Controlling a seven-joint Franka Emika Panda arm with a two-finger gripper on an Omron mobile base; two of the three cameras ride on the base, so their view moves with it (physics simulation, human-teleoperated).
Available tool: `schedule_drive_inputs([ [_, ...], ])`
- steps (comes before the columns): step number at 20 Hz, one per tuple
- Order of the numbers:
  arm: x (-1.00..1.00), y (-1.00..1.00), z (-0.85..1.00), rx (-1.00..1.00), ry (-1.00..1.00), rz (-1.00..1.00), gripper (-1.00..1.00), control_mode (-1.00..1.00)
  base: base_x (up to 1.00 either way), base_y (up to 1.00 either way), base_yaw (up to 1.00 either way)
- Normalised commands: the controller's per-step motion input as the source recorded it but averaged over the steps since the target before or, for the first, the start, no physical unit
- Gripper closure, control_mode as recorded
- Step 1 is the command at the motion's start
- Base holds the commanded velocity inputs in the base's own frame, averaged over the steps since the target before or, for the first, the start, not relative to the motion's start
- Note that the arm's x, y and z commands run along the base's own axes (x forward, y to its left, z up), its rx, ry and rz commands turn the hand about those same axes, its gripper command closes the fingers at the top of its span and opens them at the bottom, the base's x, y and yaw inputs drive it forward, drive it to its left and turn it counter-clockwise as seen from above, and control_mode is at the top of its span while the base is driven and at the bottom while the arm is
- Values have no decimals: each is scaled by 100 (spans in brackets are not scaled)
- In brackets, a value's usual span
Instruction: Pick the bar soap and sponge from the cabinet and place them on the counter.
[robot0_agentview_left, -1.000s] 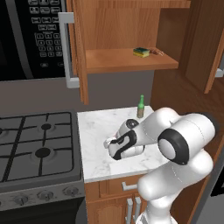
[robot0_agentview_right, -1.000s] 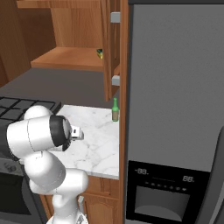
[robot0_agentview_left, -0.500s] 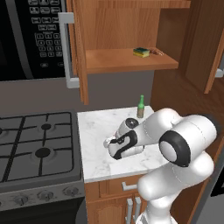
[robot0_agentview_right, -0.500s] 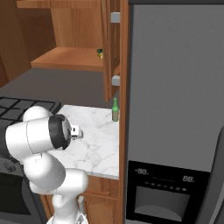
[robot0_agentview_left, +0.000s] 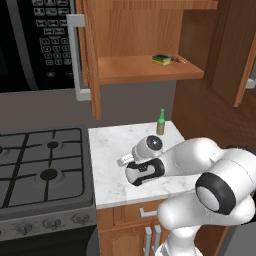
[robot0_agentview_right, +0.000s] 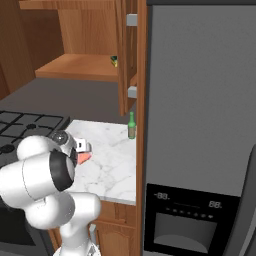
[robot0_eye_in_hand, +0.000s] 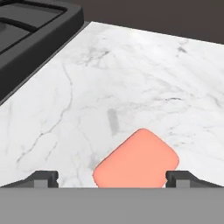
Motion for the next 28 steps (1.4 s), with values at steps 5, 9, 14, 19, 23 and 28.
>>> schedule_drive_inputs([
  [5, -19, 0, 51, 0, -12, 5, -100, -100, 0, 0, 0],
  [9, -40, -6, 28, 0, -10, 3, -100, -100, 0, 0, 0],
  [14, -76, -26, 11, 0, -1, 0, -100, -100, 0, 0, 0],
  [19, -94, -32, 31, 0, -2, 0, -100, -100, 0, 0, 0],
  [23, -97, -30, 41, 0, -8, 0, -100, -100, 0, 0, 0],
  [28, -71, -15, 40, 0, -12, 0, -100, -100, 0, 0, 0],
])
